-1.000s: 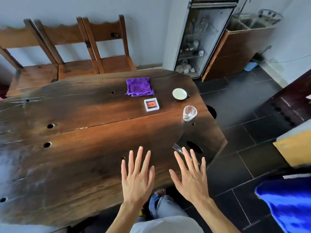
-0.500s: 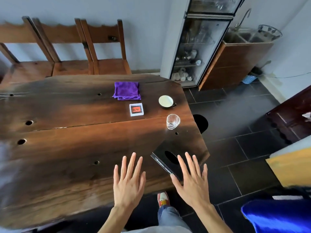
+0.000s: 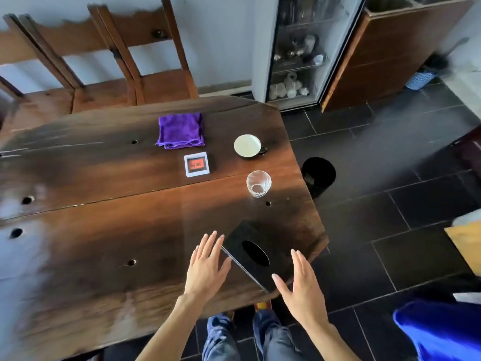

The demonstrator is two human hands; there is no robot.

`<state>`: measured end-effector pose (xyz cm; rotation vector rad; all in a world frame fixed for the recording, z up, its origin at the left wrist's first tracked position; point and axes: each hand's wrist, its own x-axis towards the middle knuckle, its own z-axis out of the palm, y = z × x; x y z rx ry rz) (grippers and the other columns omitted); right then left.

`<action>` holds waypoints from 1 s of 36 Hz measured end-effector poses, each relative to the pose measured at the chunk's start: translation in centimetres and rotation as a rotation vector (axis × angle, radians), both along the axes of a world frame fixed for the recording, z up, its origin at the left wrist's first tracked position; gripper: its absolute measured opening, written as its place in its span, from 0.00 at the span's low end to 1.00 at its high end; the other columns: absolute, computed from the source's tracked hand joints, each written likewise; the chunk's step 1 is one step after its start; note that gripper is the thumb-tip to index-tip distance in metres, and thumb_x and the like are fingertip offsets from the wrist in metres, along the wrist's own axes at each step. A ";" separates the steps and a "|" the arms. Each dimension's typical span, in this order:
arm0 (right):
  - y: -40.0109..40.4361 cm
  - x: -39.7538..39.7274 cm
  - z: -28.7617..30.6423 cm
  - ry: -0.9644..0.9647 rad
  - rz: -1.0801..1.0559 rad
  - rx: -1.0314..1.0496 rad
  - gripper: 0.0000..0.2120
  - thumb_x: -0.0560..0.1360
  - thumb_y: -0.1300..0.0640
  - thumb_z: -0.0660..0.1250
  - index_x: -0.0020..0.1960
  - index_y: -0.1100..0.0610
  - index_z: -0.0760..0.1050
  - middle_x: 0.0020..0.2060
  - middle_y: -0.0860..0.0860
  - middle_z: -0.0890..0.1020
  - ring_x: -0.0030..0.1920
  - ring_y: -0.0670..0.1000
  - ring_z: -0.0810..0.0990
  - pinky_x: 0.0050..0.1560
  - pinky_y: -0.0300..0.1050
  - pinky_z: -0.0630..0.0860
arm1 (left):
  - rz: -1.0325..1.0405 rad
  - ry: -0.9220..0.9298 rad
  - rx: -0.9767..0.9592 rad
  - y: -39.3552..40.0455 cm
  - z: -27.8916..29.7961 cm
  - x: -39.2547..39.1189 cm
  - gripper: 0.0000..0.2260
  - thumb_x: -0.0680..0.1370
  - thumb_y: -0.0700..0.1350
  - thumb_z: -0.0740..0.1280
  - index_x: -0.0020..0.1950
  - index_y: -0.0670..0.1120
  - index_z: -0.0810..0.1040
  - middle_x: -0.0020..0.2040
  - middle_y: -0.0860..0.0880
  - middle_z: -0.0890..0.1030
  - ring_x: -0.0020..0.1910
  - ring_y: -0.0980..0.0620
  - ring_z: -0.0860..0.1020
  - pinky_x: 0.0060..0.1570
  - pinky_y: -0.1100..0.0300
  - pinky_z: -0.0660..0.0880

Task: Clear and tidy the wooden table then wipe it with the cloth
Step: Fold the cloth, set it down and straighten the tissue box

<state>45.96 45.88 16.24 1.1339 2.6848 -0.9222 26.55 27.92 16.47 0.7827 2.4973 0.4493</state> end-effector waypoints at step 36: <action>-5.3 -6.4 -5.2 0.179 -0.754 -0.313 0.38 0.80 0.49 0.68 0.82 0.50 0.49 0.79 0.52 0.63 0.76 0.54 0.67 0.72 0.41 0.63 | 0.131 -0.403 0.048 7.1 -4.2 -4.0 0.34 0.79 0.46 0.73 0.80 0.58 0.60 0.54 0.51 0.80 0.48 0.52 0.78 0.52 0.57 0.80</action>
